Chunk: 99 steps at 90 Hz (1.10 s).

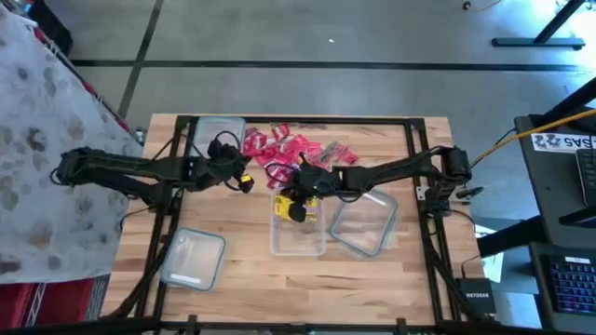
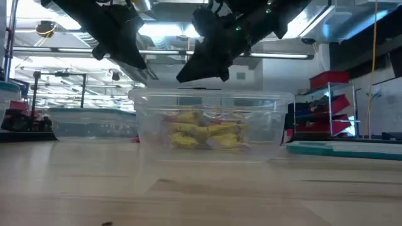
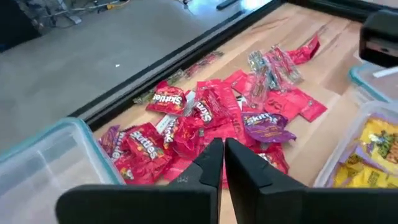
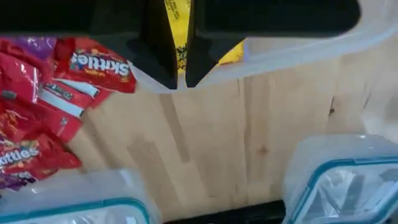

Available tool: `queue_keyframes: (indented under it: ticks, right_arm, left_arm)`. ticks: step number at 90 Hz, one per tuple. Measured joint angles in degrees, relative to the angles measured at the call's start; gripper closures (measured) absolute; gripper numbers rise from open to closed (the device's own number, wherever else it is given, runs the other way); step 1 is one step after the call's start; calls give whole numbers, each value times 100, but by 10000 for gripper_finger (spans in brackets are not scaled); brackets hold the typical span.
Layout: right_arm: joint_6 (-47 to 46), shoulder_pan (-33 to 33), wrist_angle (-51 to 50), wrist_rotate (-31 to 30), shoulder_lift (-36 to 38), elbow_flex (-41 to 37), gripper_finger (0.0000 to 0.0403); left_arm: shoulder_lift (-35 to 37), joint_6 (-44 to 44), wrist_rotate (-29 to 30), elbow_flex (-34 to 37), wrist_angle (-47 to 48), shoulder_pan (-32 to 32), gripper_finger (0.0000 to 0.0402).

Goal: Sort candy
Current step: Put the violet candy into the right transparent bin

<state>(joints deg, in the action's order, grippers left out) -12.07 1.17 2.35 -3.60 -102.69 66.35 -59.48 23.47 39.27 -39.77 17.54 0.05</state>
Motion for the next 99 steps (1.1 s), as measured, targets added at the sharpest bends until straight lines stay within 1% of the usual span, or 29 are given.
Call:
queue_keyframes:
  ticks: [6, 11, 19, 29, 36, 42, 51, 67, 99]
  right_arm:
    - [30, 98, -89, -110, 144, 11, 382]
    - [93, 192, -466, -239, 292, 116, 382]
    - [216, 369, -1448, -684, 535, 316, 382]
    - [277, 626, -2700, -1313, 854, 517, 382]
    - [227, 793, -3366, -1483, 1048, 537, 382]
    - [101, 925, -3622, -1449, 1093, 479, 382]
    - [-14, 1130, -4022, -1080, 1069, 344, 382]
    - [-499, 1602, -4079, -452, 1031, 16, 382]
    - [-2267, 2914, -4323, -453, 990, 28, 382]
  left_arm:
    - [0, 77, -14, 0, -7, -89, 402]
    - [0, 210, -47, 0, -4, -179, 402]
    - [0, 436, -142, 0, -4, -347, 402]
    - [0, 514, -180, 0, -11, -564, 402]
    - [0, 479, -182, 0, -9, -687, 402]
    - [0, 475, -179, 0, -14, -739, 402]
    - [0, 435, -169, 0, -13, -760, 402]
    - [0, 359, -162, 0, -13, -755, 402]
    - [-158, 337, -97, 0, -9, -753, 402]
